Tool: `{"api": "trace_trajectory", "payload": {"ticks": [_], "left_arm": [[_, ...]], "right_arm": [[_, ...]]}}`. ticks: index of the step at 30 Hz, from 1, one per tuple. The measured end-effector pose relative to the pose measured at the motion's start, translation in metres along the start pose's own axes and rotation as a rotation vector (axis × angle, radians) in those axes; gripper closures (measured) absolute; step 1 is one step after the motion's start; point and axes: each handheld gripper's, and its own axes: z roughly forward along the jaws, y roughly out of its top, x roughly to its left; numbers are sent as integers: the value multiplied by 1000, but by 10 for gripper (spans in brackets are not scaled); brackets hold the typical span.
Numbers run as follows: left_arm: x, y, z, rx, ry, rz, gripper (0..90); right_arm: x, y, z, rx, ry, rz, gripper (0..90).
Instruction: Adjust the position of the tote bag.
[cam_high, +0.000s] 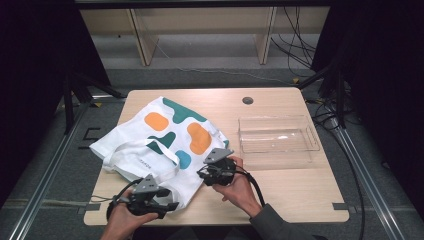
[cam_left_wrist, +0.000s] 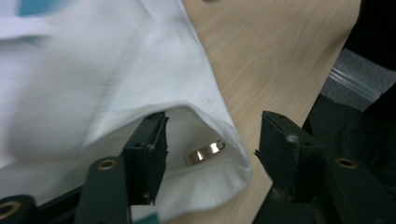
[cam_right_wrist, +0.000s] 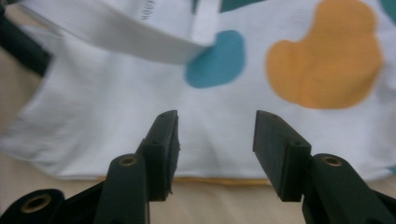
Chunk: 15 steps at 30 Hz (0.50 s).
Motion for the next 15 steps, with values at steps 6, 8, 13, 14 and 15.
{"api": "trace_trajectory", "payload": {"ticks": [6, 8, 13, 14, 15], "left_arm": [[20, -9, -36, -68, 95, -30, 371], [31, -11, -43, -35, 151, -33, 371], [53, -19, -51, 15, 269, -5, 357], [56, -21, -52, 15, 286, -14, 341], [59, -22, -52, 27, 307, -26, 325]], "right_arm": [[31, 10, 9, 1, 123, -41, 463], [42, 13, 14, 5, 169, -42, 453], [65, 18, 28, 20, 237, -43, 423], [68, 19, 31, 22, 241, -51, 418], [72, 19, 34, 31, 246, -52, 413]]}}
